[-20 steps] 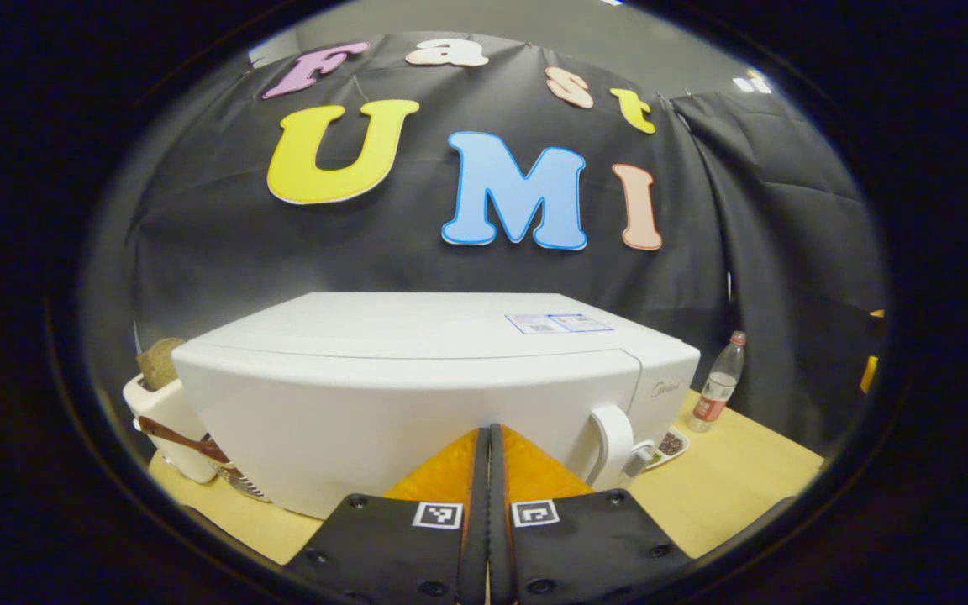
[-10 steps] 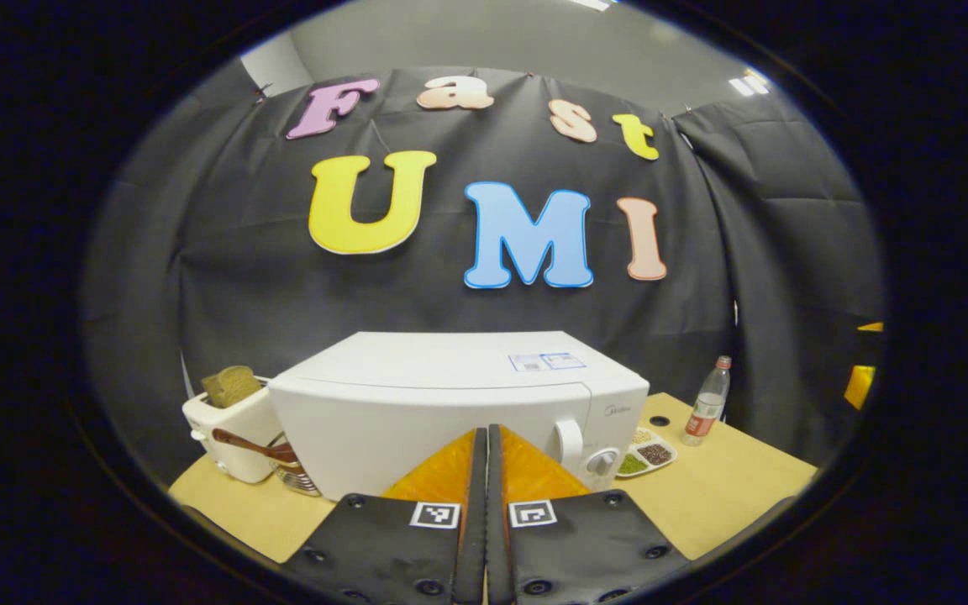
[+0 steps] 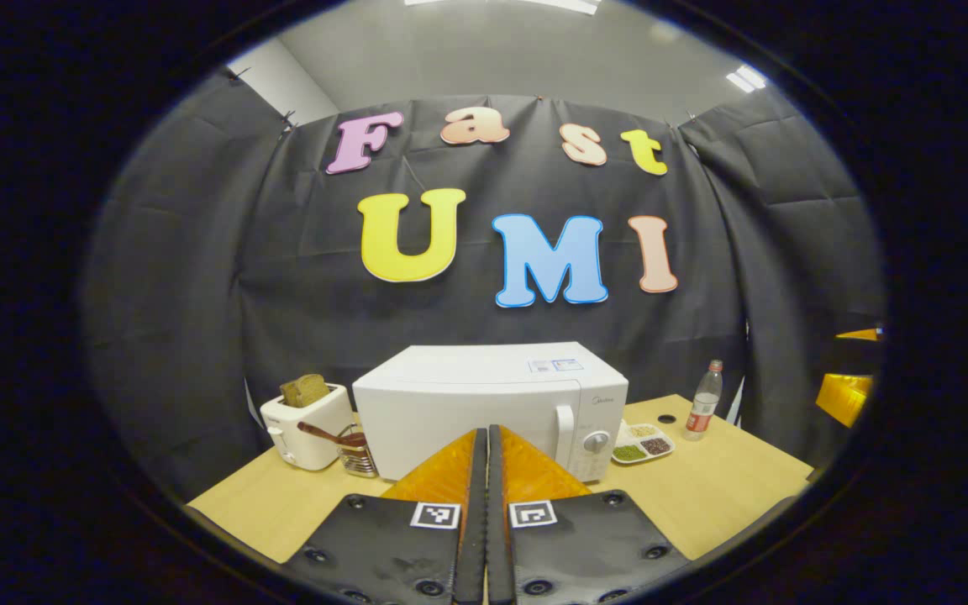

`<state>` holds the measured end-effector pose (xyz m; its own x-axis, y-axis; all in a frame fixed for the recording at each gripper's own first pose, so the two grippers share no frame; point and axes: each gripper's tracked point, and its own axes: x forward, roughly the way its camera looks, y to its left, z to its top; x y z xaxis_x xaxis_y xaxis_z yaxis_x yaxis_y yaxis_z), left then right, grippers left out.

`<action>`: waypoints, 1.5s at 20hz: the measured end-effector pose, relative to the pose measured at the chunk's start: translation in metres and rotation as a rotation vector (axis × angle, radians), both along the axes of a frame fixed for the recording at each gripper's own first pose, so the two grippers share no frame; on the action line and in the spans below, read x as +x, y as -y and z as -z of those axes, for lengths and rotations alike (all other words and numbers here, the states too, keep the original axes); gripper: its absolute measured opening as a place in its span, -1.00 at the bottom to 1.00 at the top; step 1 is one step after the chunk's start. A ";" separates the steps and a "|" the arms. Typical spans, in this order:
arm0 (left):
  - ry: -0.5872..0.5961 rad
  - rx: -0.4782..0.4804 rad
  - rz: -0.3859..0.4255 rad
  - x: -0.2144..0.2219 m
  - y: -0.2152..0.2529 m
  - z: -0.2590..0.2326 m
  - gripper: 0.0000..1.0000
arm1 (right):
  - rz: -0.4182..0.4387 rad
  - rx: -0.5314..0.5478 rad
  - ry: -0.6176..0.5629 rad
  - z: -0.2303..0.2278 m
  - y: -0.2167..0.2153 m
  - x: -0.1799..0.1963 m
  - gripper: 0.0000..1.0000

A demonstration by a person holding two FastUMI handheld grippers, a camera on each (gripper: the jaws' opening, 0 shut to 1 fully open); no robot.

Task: Open the microwave oven with the left hand, put the food in, and close the microwave oven.

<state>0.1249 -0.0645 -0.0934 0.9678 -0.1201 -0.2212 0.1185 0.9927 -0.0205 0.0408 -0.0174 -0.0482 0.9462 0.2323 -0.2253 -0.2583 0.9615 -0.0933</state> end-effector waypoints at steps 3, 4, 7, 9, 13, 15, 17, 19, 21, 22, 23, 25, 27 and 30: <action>0.022 0.026 0.002 -0.022 -0.010 -0.019 -0.85 | -0.005 0.035 0.010 -0.008 -0.006 -0.005 0.94; 0.029 0.031 0.001 -0.029 -0.014 -0.023 -0.85 | -0.001 0.039 0.017 -0.011 -0.007 -0.006 0.94; 0.041 0.030 -0.018 -0.051 -0.032 -0.033 -0.82 | 0.017 0.063 0.038 -0.017 -0.013 -0.013 0.94; 0.044 0.021 -0.036 -0.066 -0.048 -0.035 -0.80 | 0.036 0.069 0.052 -0.021 -0.017 -0.018 0.93; 0.055 0.022 -0.052 -0.089 -0.080 -0.041 -0.82 | 0.066 0.066 0.083 -0.031 -0.028 -0.028 0.93; 0.053 0.018 -0.054 -0.102 -0.095 -0.042 -0.83 | 0.085 0.075 0.093 -0.032 -0.030 -0.034 0.93; 0.054 0.010 -0.057 -0.112 -0.106 -0.043 -0.82 | 0.099 0.079 0.089 -0.030 -0.034 -0.041 0.94; 0.057 -0.004 -0.063 -0.119 -0.114 -0.043 -0.75 | 0.103 0.069 0.091 -0.030 -0.038 -0.048 0.94; 0.063 -0.028 -0.059 -0.127 -0.118 -0.043 -0.14 | 0.104 0.056 0.099 -0.031 -0.040 -0.053 0.94; 0.069 -0.033 -0.060 -0.128 -0.119 -0.045 0.15 | 0.103 0.054 0.102 -0.032 -0.042 -0.054 0.94; 0.074 -0.028 -0.063 -0.130 -0.121 -0.046 0.45 | 0.101 0.053 0.104 -0.033 -0.044 -0.056 0.94; 0.078 -0.023 -0.069 -0.132 -0.125 -0.045 0.62 | 0.095 0.053 0.102 -0.034 -0.048 -0.057 0.94; 0.085 -0.027 -0.071 -0.131 -0.127 -0.047 0.79 | 0.089 0.050 0.103 -0.034 -0.052 -0.058 0.94; 0.105 -0.002 -0.083 -0.130 -0.132 -0.051 0.89 | 0.082 0.053 0.106 -0.037 -0.056 -0.056 0.94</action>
